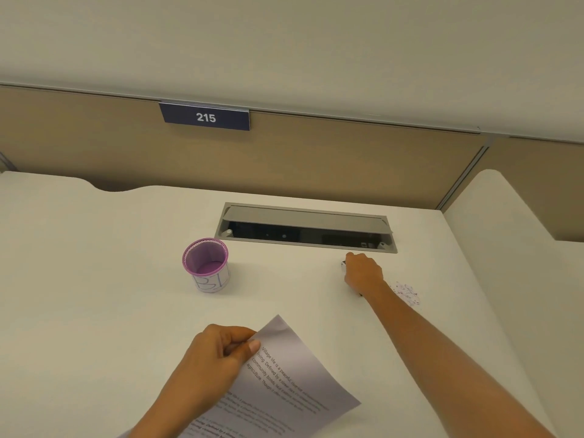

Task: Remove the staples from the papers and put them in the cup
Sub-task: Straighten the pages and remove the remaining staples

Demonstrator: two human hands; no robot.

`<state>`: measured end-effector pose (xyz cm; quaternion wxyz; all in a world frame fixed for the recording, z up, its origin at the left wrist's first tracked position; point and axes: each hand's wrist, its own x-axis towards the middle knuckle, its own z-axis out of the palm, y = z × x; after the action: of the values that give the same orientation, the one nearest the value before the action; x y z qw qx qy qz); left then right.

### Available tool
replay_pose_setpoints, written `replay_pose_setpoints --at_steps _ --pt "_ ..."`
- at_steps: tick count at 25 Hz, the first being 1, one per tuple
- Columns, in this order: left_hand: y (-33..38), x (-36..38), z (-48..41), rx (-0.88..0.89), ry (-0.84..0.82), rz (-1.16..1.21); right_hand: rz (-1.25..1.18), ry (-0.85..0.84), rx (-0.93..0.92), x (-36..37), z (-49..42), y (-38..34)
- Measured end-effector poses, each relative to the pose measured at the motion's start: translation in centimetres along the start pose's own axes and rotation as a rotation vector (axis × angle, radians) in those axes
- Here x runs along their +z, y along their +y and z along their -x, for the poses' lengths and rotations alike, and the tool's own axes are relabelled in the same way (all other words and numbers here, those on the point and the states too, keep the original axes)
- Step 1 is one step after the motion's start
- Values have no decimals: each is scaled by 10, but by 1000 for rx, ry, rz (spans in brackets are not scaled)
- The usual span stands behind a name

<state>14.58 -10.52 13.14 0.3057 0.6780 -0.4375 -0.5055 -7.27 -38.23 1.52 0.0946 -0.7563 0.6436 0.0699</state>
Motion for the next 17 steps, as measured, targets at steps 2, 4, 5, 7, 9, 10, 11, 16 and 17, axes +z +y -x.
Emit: replay_pose_setpoints --at_steps 2,4,5,7,9,10,11,16,17 --pt "-2 -1 -1 -13 4 1 -332 -88 133 -15 0 7" --pt "-2 -1 -1 -18 13 2 -891 -197 253 -34 14 15" --pt "-2 -1 -1 -16 16 0 -1165 -251 264 -43 27 17" --pt "1 1 0 -6 11 -13 -1509 -314 205 -59 57 21" --pt "7 3 3 3 -7 -11 -1682 -346 115 -68 90 23" --pt "10 3 5 5 -14 -9 -1727 -356 61 -71 107 22" --pt "13 3 7 7 -23 -11 -1743 -358 5 -73 123 21" --pt "30 -4 31 -10 -199 10 -1523 -248 -246 -94 194 18" --pt "33 -6 35 -11 -232 13 -1476 -241 -294 -100 204 18"
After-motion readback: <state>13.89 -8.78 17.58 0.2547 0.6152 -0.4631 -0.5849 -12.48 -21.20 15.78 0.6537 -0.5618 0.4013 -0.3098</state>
